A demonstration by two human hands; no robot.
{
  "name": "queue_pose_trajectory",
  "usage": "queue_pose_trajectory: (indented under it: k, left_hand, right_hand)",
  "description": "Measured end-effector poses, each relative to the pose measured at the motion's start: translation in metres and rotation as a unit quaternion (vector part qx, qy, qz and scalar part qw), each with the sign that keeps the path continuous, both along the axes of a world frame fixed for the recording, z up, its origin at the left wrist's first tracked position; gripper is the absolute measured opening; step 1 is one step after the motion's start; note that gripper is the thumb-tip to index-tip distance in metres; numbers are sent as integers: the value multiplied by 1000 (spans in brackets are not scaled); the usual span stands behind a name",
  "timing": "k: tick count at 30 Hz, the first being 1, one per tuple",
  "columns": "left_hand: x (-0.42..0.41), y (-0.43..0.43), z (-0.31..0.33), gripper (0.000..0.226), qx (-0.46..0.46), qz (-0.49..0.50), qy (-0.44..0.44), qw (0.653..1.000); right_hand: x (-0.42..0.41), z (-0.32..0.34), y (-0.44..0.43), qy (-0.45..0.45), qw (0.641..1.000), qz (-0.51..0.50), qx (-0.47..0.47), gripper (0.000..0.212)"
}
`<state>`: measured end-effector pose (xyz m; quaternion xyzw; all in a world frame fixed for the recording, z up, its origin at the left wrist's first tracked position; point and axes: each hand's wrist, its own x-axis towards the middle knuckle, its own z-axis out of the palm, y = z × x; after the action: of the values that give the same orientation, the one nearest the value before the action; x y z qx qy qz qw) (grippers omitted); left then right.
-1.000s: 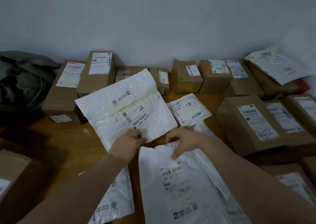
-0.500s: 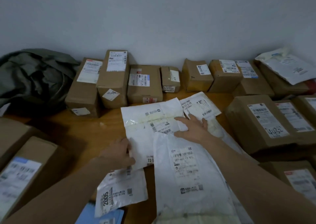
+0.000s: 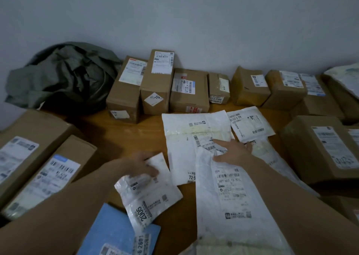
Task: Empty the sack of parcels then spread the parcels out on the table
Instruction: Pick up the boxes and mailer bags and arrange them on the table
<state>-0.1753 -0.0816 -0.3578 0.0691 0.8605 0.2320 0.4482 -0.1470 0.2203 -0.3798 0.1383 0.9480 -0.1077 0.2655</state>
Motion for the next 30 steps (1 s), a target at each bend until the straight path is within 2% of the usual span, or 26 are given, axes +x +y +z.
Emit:
queue_pose_trajectory:
  k: [2,3,4,7,10,14,16,18,20,23,25,27,28,30]
  left_hand:
    - [-18,-13,19,20,5,66,-18,998]
    - [-26,-19,27,8,6,99,-11,995]
    - [-34,-22,31,5,14,130,11,991]
    - [-48,-23,35,17,25,196,48,979]
    - [-45,-7,32,24,36,180,74,980]
    - [-42,5,26,28,11,138,127,982]
    - [-44,2,24,23,-3,142,136,980]
    - [-44,1,22,13,-10,138,149,979]
    - [-44,0,18,13,-20,118,165,979]
    - [-44,5,14,19,-36,96,189,977]
    - [-46,14,15,26,-26,95,200,975]
    - [-50,26,18,32,-6,101,199,975]
    - [-52,34,18,33,5,103,197,975]
    - [-57,54,21,32,25,108,200,973]
  right_hand:
    - [1,1,-4,-10,1000,18,2,64]
    - [1,1,-7,-15,999,29,3,62]
    - [2,2,-11,-17,999,40,6,62]
    - [4,3,-24,-23,996,89,11,63]
    - [3,7,-41,-24,992,121,-13,65]
    - [-3,8,-74,-28,981,114,-153,55]
    - [-5,9,-78,6,975,80,-206,49]
    - [-6,10,-71,44,988,43,-142,50]
    - [-5,8,-63,22,998,31,-53,57]
    - [-1,4,-67,-5,994,21,-107,53]
    - [-2,3,-69,21,989,22,-147,46]
    - [-3,6,-61,49,988,16,-145,41]
    - [-1,8,-53,63,992,25,-110,39]
    - [5,13,-33,108,991,78,30,33]
